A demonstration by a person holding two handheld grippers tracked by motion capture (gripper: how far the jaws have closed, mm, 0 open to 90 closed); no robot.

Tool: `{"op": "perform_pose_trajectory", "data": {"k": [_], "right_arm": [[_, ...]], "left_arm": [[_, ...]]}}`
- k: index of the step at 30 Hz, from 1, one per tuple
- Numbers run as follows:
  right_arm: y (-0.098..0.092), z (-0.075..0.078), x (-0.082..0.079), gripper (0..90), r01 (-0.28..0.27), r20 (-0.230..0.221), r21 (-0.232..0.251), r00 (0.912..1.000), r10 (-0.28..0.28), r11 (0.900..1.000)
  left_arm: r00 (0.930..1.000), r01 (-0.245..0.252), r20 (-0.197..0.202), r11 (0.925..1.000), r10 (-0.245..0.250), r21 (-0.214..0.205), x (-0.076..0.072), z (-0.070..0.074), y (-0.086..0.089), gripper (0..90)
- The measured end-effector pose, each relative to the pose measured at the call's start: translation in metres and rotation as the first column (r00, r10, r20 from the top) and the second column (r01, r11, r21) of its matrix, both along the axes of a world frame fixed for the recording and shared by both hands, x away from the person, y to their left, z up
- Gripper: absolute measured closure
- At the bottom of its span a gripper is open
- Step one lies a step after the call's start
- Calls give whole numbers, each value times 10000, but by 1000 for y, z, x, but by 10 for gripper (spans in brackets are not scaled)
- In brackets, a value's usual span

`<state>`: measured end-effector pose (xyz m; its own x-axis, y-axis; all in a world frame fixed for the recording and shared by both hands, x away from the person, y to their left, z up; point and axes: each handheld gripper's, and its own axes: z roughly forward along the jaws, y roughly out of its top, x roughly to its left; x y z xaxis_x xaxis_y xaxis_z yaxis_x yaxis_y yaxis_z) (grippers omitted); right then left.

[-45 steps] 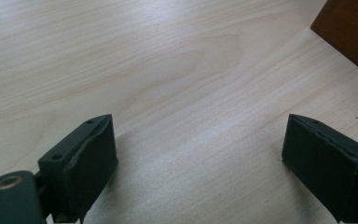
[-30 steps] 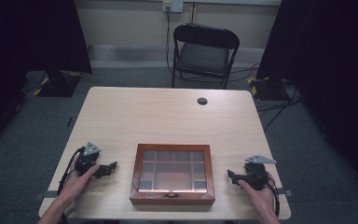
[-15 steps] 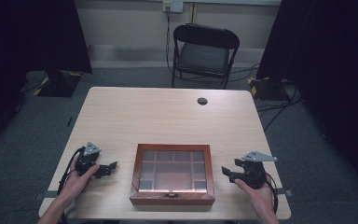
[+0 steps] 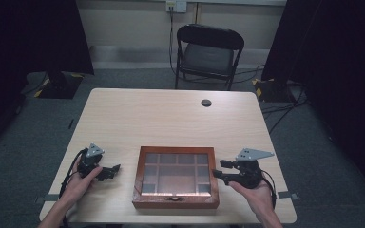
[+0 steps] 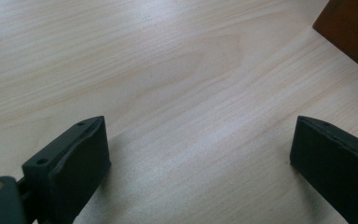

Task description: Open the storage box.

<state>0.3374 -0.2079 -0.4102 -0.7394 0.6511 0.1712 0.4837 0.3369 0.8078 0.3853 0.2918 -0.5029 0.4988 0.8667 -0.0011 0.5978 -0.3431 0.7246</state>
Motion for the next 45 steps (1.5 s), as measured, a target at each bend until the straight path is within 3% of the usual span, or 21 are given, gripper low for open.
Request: {"op": "perform_pose_trajectory", "data": {"k": [5,9,14,20,26,37,40,45], "right_arm": [[26,12,3,537,-1116,140,194,9937,1113,9936],[46,16,1,583,-1932,11,573,9811,1935,9795],[70,10,-3,638,-2933,-205,716,9551,2954,9533],[86,-3,-12,720,-3895,-638,753,9168,3942,9180],[95,-18,-15,758,-4385,-1165,591,8892,4424,8968],[102,-31,-15,778,-4681,-1357,412,8726,4691,8827],[100,-35,-15,772,-4620,-1396,640,8735,4663,8846],[100,-35,-16,799,-4703,-1184,479,8733,4725,8812]], "left_arm": [[10000,-2,-9,10000,2,2,0,0,0,38],[10000,34,-62,10000,-33,76,1,0,0,30],[10000,67,-68,9999,-66,139,1,0,0,27],[10000,61,-46,9999,-61,99,1,0,1,27],[10000,48,-60,9999,-47,152,1,0,1,27],[9998,-125,-148,9999,125,-22,-2,2,1,58],[9998,-133,-111,9998,134,133,-3,4,3,111],[9998,25,-191,10000,-26,-67,-4,5,0,157]]}}
